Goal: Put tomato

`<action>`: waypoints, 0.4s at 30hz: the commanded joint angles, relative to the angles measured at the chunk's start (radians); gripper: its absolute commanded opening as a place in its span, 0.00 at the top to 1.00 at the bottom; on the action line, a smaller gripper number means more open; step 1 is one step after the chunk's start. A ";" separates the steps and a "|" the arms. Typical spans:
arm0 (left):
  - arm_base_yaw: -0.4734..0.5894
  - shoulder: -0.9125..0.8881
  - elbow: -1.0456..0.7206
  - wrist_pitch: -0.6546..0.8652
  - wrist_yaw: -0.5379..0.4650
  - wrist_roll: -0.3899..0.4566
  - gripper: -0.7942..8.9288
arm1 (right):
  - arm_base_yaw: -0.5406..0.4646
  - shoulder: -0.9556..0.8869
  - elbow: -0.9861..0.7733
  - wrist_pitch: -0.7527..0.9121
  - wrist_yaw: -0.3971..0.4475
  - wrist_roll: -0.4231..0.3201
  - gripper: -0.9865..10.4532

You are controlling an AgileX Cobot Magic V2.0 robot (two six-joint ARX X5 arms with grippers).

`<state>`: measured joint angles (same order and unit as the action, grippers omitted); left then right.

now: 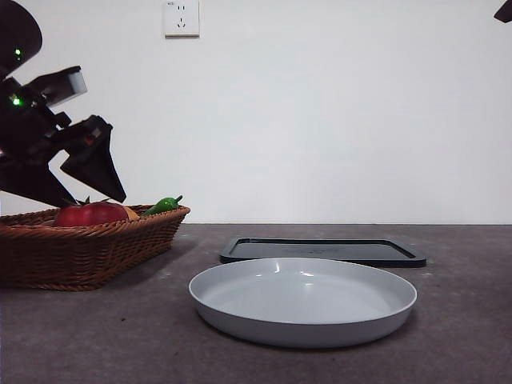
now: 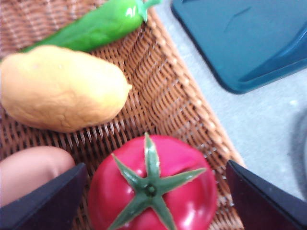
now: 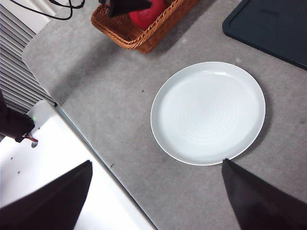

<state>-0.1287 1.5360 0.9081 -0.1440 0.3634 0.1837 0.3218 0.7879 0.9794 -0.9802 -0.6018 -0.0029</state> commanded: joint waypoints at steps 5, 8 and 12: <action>-0.003 0.060 0.019 0.010 -0.002 0.015 0.44 | 0.005 0.008 0.018 0.004 -0.001 0.003 0.54; -0.003 0.069 0.019 0.010 -0.002 0.015 0.44 | 0.005 0.009 0.018 0.005 -0.001 0.003 0.54; -0.003 0.078 0.019 0.010 -0.002 0.015 0.44 | 0.005 0.008 0.018 0.005 -0.001 0.003 0.54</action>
<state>-0.1291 1.5887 0.9119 -0.1318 0.3653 0.1860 0.3218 0.7879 0.9794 -0.9817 -0.6018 -0.0029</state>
